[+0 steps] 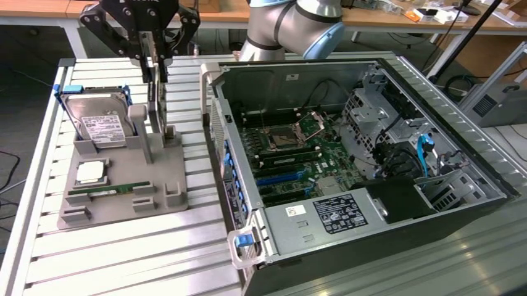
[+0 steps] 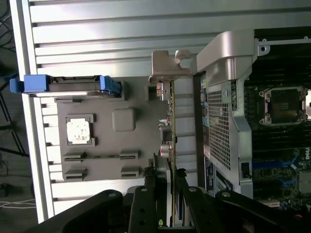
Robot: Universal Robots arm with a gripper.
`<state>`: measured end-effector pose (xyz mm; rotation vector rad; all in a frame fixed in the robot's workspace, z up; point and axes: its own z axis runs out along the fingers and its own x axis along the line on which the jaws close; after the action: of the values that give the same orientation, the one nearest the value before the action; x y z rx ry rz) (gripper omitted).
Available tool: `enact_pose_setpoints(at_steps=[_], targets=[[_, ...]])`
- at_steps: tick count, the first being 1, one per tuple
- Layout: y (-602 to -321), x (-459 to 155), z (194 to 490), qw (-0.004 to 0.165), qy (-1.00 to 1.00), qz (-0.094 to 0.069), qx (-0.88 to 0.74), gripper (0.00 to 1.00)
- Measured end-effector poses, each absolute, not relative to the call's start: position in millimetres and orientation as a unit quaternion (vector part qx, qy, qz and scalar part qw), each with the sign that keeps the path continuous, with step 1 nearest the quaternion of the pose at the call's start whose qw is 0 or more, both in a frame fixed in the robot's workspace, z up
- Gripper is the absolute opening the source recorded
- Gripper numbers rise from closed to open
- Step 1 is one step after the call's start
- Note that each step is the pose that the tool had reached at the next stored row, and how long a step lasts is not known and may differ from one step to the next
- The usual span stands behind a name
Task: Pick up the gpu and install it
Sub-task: 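Pick up the gpu and move the gpu toward the slot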
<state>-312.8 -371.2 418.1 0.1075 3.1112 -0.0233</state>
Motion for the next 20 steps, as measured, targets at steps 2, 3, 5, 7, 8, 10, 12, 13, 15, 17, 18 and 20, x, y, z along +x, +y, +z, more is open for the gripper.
enact_pose_setpoints(at_steps=[2, 3, 5, 7, 8, 10, 12, 13, 15, 17, 18, 20], targets=[[-371.2, -312.8, 421.3, 0.014, 0.999, -0.007, 0.035, 0.27], [-371.2, -312.8, 421.4, 0.014, 0.999, -0.008, 0.035, 0.27], [-371.8, -311.3, 421.4, 0.014, 0.999, -0.008, 0.035, 0.27], [-371.9, -309.3, 421.4, 0.014, 0.999, -0.008, 0.035, 0.27], [-371.9, -308.9, 421.5, 0.014, 0.999, -0.008, 0.034, 0.27], [-371.9, -308.2, 421.4, 0.014, 0.999, -0.008, 0.034, 0.27], [-371.9, -307.6, 421.4, 0.014, 0.999, -0.008, 0.034, 0.27], [-371.9, -307.3, 421.4, 0.014, 0.999, -0.008, 0.035, 0.27], [-371.9, -306.3, 421.4, 0.014, 0.999, -0.008, 0.034, 0.27], [-371.9, -305.2, 421.4, 0.014, 0.999, -0.009, 0.034, 0.27], [-371.9, -304.8, 421.4, 0.014, 0.999, -0.009, 0.034, 0.27], [-371.9, -304.2, 421.4, 0.014, 0.999, -0.009, 0.034, 0.27]])
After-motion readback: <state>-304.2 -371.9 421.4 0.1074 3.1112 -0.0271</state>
